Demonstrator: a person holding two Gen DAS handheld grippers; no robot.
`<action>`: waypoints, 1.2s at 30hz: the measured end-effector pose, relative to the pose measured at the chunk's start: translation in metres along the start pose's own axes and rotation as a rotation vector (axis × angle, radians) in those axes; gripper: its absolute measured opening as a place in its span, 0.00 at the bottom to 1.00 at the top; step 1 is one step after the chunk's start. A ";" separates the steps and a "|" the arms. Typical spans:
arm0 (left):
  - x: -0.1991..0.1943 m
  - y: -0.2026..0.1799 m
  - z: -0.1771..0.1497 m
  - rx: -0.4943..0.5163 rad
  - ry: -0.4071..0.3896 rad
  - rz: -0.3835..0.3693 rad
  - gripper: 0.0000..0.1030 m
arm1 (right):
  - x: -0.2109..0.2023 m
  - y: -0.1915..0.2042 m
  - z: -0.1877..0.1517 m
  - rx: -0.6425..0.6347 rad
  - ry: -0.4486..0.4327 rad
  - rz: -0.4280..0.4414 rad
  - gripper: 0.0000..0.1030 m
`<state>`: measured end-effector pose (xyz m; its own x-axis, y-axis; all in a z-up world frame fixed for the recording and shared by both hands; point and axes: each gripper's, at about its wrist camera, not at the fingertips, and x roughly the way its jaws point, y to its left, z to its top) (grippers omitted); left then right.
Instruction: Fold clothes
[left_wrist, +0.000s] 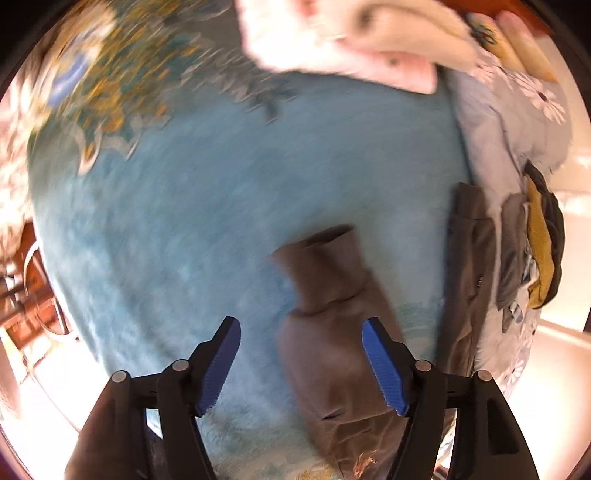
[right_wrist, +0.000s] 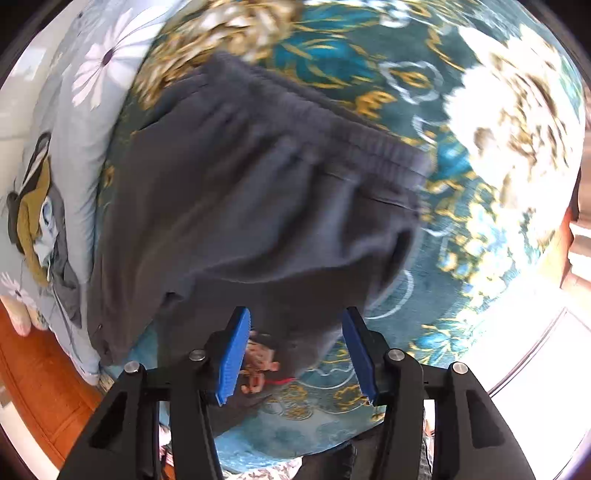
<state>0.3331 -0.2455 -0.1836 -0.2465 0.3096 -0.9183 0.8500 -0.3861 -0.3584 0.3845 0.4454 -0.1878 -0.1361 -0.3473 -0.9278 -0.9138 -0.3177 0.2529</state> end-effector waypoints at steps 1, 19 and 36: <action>0.003 0.007 -0.004 -0.008 0.007 -0.002 0.71 | 0.001 -0.010 -0.001 0.020 -0.001 0.006 0.52; 0.059 0.000 -0.036 0.079 0.066 -0.003 0.79 | 0.023 -0.089 0.007 0.148 -0.053 0.165 0.52; 0.057 0.001 -0.036 0.010 0.060 0.011 0.41 | 0.028 -0.082 0.019 0.207 -0.118 0.219 0.18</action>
<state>0.3367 -0.1973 -0.2303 -0.2085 0.3566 -0.9107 0.8479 -0.3982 -0.3500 0.4485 0.4783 -0.2400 -0.3710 -0.2786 -0.8858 -0.9146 -0.0557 0.4006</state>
